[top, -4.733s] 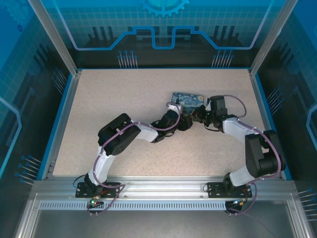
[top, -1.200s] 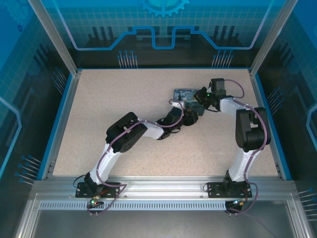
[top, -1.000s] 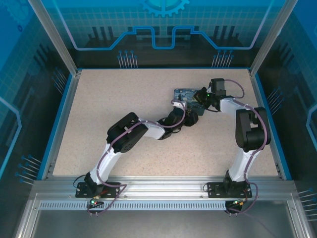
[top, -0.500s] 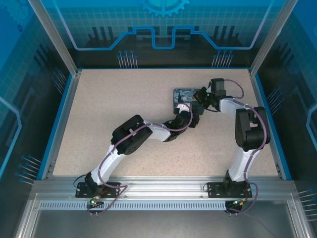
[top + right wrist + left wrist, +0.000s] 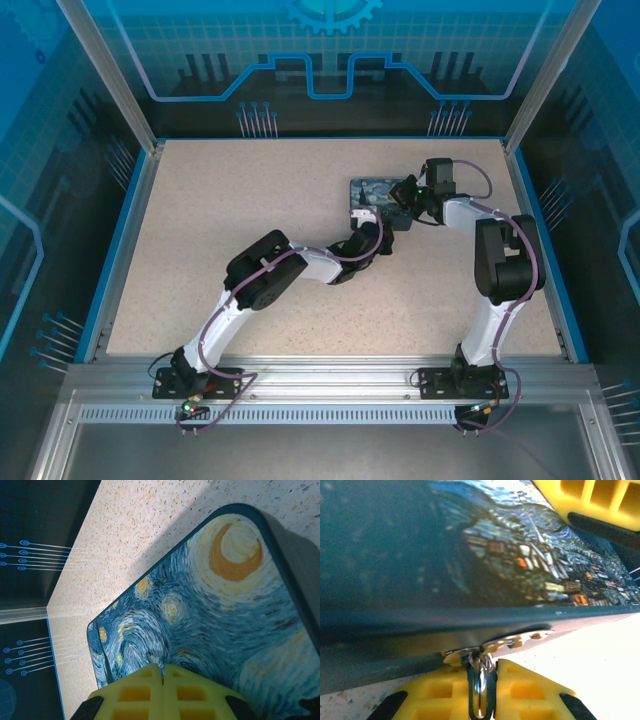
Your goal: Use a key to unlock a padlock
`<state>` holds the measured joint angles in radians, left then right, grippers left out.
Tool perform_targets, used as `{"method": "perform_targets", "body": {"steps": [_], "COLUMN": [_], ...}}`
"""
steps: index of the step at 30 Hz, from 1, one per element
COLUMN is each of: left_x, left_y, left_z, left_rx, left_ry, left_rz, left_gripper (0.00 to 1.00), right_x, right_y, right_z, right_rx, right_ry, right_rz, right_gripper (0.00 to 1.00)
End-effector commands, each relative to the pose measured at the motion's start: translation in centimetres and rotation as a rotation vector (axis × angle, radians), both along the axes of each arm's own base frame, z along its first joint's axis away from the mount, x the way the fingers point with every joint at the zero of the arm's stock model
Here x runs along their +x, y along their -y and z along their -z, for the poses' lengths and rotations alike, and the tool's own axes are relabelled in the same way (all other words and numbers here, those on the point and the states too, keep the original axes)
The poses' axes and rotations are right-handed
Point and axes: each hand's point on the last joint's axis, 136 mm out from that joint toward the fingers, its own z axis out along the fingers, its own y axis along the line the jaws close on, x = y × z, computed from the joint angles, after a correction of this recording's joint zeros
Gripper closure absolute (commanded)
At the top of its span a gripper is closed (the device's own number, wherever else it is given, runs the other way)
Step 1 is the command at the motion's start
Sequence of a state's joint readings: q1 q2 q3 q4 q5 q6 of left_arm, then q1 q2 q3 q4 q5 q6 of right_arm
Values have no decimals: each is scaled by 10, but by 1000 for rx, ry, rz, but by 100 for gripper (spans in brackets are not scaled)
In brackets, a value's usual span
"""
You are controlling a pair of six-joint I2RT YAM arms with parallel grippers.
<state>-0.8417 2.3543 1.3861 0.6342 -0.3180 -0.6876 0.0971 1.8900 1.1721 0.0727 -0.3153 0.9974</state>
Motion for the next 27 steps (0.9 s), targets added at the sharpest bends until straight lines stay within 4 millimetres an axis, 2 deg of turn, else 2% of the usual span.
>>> {"method": "perform_targets", "body": {"steps": [1,10,22,27], "left_x": [-6,-24,-56,-71], "left_y": [-1,-20,-55,-61], "left_z": [-19,-47,-53,-59], "left_rx": [-104,-244,-344,-364], "left_ry": [-29,-90,-156,-192], "left_rz": [40,99,94,129], "left_gripper": [98,100,100,100], "right_x": [-20,-29,-47,-52], "right_y": [-1,-15,-53,-59], "right_z": [29,20,9,-1], "right_rx": [-2,21,30,41], "right_ry": [-117,-99,-70,-44], "right_rz": [-19,-54,-128,-145], "right_gripper": [100,100,100,100]}}
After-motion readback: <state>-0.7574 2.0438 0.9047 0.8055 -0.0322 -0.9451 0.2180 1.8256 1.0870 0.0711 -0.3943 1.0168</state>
